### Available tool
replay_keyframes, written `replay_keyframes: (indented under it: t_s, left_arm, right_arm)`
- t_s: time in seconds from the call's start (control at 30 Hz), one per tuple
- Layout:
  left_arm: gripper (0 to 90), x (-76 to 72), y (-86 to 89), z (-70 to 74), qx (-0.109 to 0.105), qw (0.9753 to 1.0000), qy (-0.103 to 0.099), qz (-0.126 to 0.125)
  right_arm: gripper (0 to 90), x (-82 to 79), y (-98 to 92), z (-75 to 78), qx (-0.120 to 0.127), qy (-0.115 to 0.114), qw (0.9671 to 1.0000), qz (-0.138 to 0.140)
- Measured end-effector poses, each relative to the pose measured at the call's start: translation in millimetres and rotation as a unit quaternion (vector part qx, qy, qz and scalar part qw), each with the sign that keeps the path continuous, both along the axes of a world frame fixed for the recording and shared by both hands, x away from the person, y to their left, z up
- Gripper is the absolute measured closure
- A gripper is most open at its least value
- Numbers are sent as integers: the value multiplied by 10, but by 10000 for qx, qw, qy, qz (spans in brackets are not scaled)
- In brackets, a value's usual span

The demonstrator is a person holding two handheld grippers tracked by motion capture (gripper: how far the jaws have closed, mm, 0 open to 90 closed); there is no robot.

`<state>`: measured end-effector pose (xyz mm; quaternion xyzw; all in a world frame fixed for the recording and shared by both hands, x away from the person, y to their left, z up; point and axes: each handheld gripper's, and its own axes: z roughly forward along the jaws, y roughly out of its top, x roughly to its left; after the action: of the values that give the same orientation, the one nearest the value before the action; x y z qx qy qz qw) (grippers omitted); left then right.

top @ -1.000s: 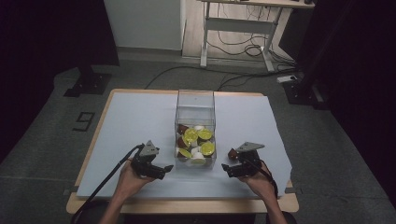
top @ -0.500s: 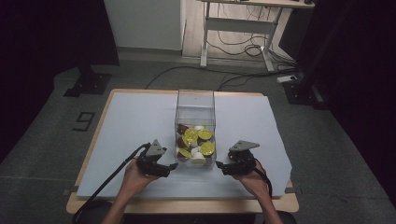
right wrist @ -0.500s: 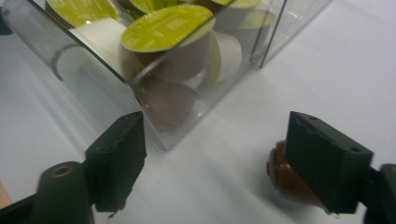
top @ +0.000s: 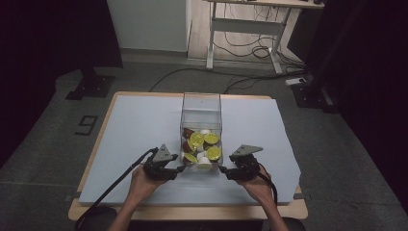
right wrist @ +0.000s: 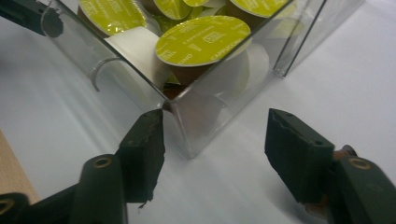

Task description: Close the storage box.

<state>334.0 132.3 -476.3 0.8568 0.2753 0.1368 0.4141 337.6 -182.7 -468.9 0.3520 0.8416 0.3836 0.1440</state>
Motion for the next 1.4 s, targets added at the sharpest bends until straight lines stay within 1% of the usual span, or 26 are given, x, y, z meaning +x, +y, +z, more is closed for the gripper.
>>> replay_keyframes:
  t_s: [0.07, 0.13, 0.2, 0.27, 0.47, 0.53, 0.6, 0.67, 0.73, 0.83, 1.03, 1.1, 1.23, 1.33, 1.4]
  left_arm:
    - [504, 0, -22, 1, -13, 10000, -1, -30]
    - [505, 0, -42, 8, 41, 10000, -31, -3]
    - [512, 6, -50, 19, 35, 10000, -17, 3]
    - [520, 8, -51, 22, 23, 10000, -20, 3]
    - [530, 23, -49, 26, 12, 10000, -33, 8]
    - [551, 29, -49, 29, -3, 10000, -53, 49]
    - [602, 34, -46, 34, -25, 9999, -89, 76]
    - [606, 47, -48, 32, -71, 9999, -89, 104]
    - [606, 59, -52, 29, -71, 9999, -96, 123]
    - [608, 71, -57, 24, -86, 9998, -106, 176]
    - [616, 94, -52, 23, -143, 9994, -138, 292]
    - [619, 100, -47, 26, -121, 9993, -154, 326]
    - [627, 116, -39, 25, -111, 9990, -183, 404]
    - [627, 137, -37, 17, -125, 9987, -189, 454]
    - [628, 148, -39, 4, -98, 9986, -193, 490]
  right_arm:
    - [407, -2, 14, 3, -9, -5, 10000, 17]
    - [433, -2, 26, 6, -23, -7, 10000, 28]
    - [484, -11, 40, 11, -40, -63, 10000, 52]
    - [512, -19, 47, 14, -69, -118, 9999, 74]
    - [579, -34, 7, 37, 37, -31, 10000, 56]
    - [602, -46, -12, 51, 109, -21, 9999, 72]
    - [634, -70, -28, 62, 172, 35, 9998, 134]
    - [642, -79, -28, 65, 193, 50, 9997, 160]
    - [659, -94, -18, 73, 214, 52, 9995, 210]
    - [686, -101, 13, 88, 273, 57, 9992, 287]
    - [733, -69, 123, 101, 310, 61, 9985, 446]
    - [748, -58, 161, 105, 310, 54, 9983, 493]
    - [782, -15, 256, 107, 313, 13, 9980, 544]
    - [788, 6, 289, 102, 341, 26, 9979, 557]
    - [789, 17, 329, 99, 311, 8, 9979, 577]
